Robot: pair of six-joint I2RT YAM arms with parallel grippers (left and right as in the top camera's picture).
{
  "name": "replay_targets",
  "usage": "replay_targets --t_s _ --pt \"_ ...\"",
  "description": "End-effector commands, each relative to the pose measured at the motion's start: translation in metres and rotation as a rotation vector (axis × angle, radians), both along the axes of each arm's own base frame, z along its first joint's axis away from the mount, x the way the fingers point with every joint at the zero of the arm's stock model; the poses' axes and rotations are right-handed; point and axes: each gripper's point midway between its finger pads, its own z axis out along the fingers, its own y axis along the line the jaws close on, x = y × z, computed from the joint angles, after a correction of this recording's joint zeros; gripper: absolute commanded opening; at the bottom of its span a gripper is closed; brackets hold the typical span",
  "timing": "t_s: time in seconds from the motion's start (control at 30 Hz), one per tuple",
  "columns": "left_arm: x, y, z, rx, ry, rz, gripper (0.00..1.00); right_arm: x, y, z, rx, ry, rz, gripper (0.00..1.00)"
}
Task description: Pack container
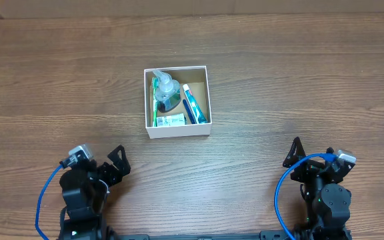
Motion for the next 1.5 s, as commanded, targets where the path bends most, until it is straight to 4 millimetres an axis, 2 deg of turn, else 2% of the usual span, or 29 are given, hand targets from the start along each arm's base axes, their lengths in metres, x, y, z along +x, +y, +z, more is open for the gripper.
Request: replay_targets --t_s 0.0,0.33,1.1,1.33,1.47 --pt "-0.007 0.019 -0.019 0.011 0.037 0.124 1.00 0.000 -0.001 -0.001 0.005 -0.004 -0.003 1.00" --pt "-0.010 0.020 -0.026 0.125 0.076 0.051 1.00 0.000 -0.001 -0.001 0.005 -0.004 -0.003 1.00" --pt "-0.010 0.020 -0.026 0.125 0.076 0.051 1.00 0.000 -0.001 -0.001 0.005 -0.004 -0.004 1.00" --pt "-0.005 0.008 -0.015 0.134 0.022 -0.002 1.00 0.000 -0.001 -0.001 0.005 -0.004 -0.004 1.00" --pt "0.000 -0.012 0.002 0.141 -0.063 -0.081 1.00 0.000 -0.001 -0.001 0.005 -0.004 -0.004 1.00"
